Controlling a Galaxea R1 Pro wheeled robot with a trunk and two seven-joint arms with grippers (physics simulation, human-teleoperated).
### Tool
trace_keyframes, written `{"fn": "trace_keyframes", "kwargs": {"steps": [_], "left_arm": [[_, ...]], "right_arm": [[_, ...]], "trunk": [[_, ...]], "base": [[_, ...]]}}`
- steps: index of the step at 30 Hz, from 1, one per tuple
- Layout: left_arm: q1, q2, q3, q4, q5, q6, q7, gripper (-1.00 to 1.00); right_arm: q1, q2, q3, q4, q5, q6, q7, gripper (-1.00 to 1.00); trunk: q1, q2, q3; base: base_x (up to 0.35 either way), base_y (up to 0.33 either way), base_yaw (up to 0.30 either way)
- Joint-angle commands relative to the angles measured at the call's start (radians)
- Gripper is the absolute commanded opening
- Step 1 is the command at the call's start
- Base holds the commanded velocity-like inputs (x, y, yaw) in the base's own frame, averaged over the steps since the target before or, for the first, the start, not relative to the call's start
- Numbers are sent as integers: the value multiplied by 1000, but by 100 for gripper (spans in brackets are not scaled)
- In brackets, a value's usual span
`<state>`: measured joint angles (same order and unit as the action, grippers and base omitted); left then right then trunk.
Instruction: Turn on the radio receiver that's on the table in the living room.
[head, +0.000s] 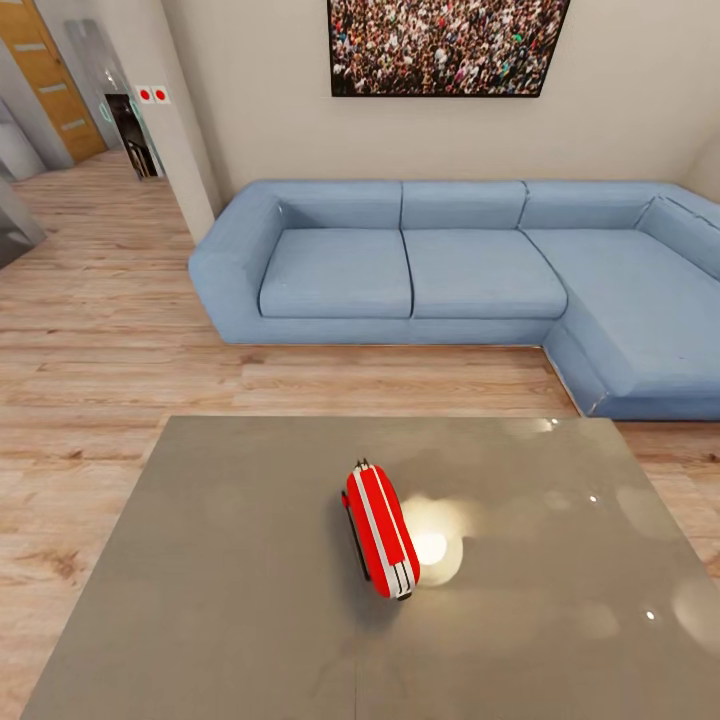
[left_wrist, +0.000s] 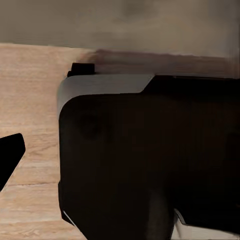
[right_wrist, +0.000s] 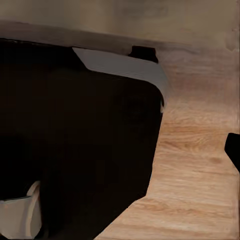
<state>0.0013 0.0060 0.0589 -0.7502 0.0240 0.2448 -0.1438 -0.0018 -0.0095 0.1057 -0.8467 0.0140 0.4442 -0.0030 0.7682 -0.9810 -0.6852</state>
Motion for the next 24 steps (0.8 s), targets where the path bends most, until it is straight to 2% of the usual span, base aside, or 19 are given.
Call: {"fn": "trace_keyframes", "kwargs": {"steps": [1,3,4,8,11,17,20,24], "left_arm": [[0,0,1,-76,1,46,-21,100],[0,0,3,-143,1,83,-47,100],[0,-1,5,-232,2,133,-88,100],[0,-1,6,-334,2,188,-126,100],[0,-5,6,-449,3,242,-145,100],[0,-6,6,-594,4,293,-152,100],[-6,-5,6,-640,4,314,-154,100],[-29,-4,6,-655,3,321,-156,100]], "right_arm": [[0,-2,0,-74,0,42,-1,100],[0,-3,-1,-139,0,77,-1,100],[0,-5,-1,-225,0,115,-2,100],[-3,-5,-1,-320,2,150,-4,100],[-42,-5,-1,-389,27,199,-5,100],[-139,-3,-2,-421,98,277,-1,100],[-202,-4,-2,-428,114,295,2,100],[-241,-5,1,-454,121,320,6,100]], "trunk": [[0,0,0],[0,0,0],[0,0,0],[0,0,0],[0,0,0],[0,0,0],[0,0,0],[0,0,0]], "base": [[0,0,0],[0,0,0],[0,0,0],[0,0,0],[0,0,0],[0,0,0],[0,0,0],[0,0,0]]}}
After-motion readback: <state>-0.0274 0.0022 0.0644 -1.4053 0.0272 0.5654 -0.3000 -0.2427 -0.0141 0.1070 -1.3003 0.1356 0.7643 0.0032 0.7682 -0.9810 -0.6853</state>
